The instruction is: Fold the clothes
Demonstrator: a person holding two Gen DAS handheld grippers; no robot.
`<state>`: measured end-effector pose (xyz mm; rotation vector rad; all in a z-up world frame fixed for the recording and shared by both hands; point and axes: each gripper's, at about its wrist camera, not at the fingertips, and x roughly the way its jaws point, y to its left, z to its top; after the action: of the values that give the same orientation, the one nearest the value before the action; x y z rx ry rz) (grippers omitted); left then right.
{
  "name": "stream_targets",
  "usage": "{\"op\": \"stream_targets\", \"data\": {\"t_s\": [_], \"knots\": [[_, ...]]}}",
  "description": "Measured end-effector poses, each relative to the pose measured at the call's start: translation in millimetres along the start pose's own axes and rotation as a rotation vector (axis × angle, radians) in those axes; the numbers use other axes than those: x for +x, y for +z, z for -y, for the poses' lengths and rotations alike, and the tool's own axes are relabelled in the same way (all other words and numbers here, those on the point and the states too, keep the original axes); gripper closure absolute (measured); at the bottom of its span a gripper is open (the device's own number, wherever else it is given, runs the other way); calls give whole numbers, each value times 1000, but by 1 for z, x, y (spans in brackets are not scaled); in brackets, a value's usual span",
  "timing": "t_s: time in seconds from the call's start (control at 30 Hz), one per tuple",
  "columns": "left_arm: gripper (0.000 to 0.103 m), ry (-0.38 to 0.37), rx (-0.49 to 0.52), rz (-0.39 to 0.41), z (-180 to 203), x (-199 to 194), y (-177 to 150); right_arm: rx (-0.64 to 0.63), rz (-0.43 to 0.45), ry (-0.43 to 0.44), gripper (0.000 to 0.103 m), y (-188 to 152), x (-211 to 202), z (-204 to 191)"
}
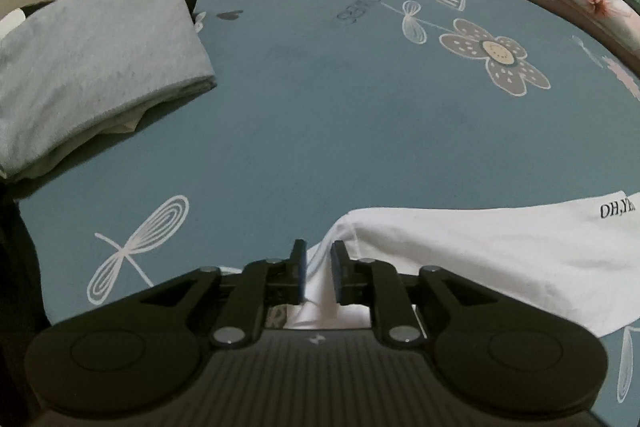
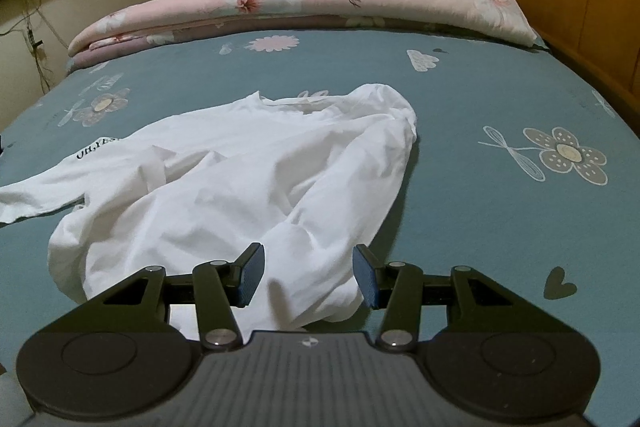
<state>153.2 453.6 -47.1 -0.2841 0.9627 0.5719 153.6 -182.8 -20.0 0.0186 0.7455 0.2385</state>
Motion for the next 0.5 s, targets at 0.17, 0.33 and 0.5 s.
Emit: {"op": "stream_targets", "data": {"t_s": [0.17, 0.33, 0.5], "knots": [[63, -36, 109, 50, 34, -29, -5, 24, 5, -13, 48, -3, -2, 12], [44, -190, 286, 84, 104, -65, -25, 106, -9, 34, 48, -10, -2, 27], [31, -364, 475, 111, 185, -101, -58, 94, -16, 72, 49, -17, -9, 23]]}}
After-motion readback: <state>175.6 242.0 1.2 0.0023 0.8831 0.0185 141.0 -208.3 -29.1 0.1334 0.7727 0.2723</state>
